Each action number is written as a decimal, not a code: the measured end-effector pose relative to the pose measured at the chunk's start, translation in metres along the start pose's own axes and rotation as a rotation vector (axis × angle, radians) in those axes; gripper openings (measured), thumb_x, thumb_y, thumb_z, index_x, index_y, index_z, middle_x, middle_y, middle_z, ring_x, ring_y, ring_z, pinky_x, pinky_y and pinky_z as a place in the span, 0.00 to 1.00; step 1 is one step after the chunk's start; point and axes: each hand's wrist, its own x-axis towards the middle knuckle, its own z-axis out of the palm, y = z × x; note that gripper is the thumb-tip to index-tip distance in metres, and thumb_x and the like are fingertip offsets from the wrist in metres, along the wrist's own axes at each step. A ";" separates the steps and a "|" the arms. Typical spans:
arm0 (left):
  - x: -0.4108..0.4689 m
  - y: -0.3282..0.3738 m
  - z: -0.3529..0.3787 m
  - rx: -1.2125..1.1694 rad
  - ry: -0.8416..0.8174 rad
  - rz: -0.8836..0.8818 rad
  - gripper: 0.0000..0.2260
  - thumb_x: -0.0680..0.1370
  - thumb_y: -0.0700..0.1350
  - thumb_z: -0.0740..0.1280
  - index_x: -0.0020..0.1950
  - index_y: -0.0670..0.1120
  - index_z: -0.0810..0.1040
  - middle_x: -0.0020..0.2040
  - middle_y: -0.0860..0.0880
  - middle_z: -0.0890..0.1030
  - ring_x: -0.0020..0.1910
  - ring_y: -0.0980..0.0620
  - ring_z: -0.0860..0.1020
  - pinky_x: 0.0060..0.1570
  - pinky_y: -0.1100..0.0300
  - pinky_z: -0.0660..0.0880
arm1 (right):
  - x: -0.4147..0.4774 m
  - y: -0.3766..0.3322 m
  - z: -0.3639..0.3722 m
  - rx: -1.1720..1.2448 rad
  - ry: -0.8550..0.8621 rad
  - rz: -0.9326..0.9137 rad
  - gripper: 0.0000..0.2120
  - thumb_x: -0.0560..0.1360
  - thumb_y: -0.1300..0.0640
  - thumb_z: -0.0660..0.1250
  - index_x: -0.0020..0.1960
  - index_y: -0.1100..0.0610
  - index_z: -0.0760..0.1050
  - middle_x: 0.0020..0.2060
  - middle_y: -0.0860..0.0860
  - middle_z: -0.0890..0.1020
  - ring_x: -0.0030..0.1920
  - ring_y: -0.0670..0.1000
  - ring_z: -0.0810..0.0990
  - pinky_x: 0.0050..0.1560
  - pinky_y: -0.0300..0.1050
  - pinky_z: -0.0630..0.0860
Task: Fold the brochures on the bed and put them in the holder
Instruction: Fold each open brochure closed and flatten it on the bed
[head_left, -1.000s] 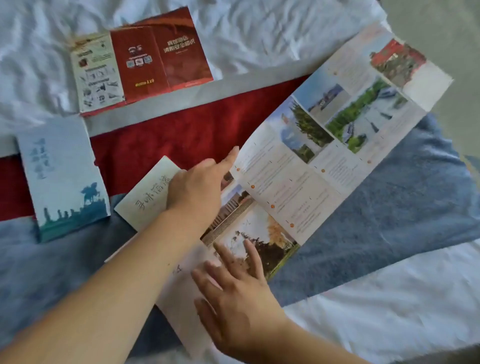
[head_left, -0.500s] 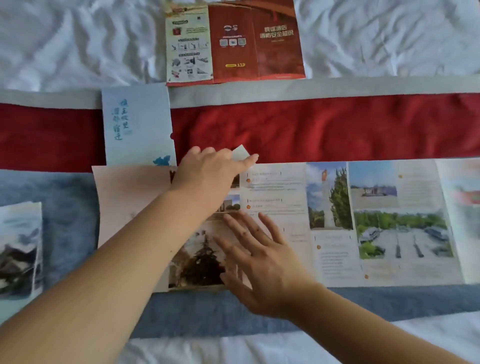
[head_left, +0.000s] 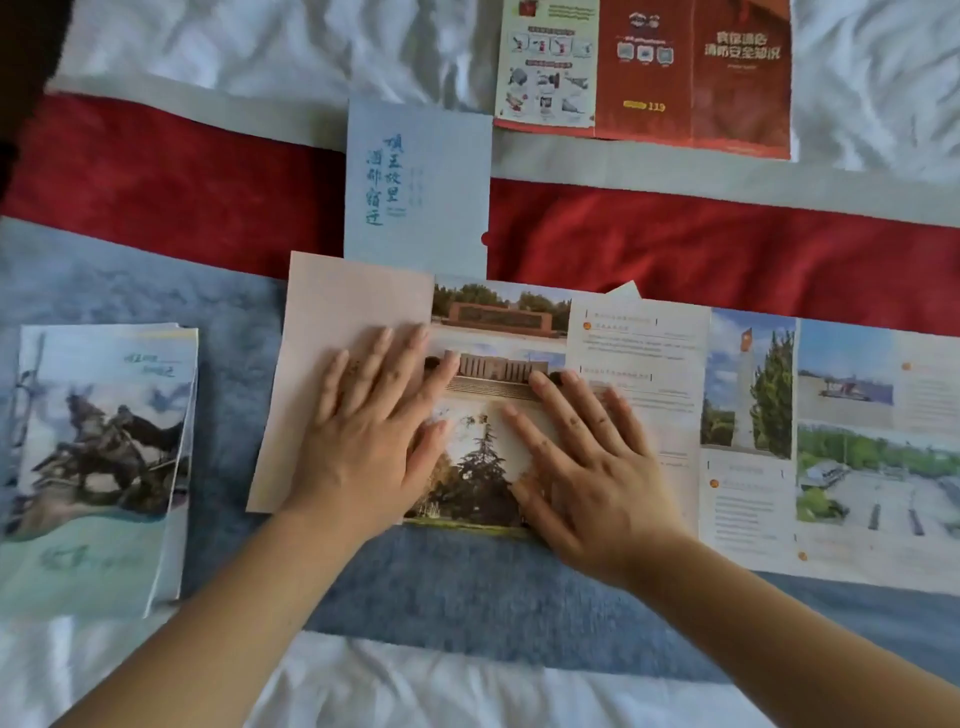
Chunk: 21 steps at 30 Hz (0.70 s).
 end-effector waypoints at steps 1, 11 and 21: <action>-0.008 -0.006 0.002 0.002 0.011 -0.036 0.28 0.84 0.61 0.50 0.84 0.58 0.50 0.85 0.51 0.46 0.84 0.46 0.45 0.80 0.38 0.47 | 0.000 -0.001 0.000 -0.010 -0.001 -0.001 0.33 0.82 0.38 0.55 0.84 0.45 0.53 0.84 0.51 0.50 0.84 0.56 0.47 0.80 0.64 0.52; -0.057 -0.050 0.001 -0.002 0.063 -0.257 0.29 0.82 0.63 0.49 0.83 0.57 0.56 0.85 0.48 0.51 0.83 0.38 0.47 0.79 0.36 0.47 | 0.004 -0.056 0.014 -0.073 -0.056 0.047 0.32 0.84 0.36 0.47 0.85 0.46 0.48 0.84 0.51 0.48 0.84 0.57 0.46 0.79 0.65 0.50; -0.062 -0.066 0.015 -0.130 0.172 -0.237 0.33 0.83 0.65 0.48 0.84 0.51 0.55 0.84 0.40 0.47 0.83 0.37 0.48 0.79 0.40 0.52 | 0.024 -0.074 0.009 0.010 0.048 0.134 0.26 0.82 0.39 0.55 0.77 0.48 0.68 0.81 0.56 0.61 0.82 0.60 0.55 0.78 0.66 0.55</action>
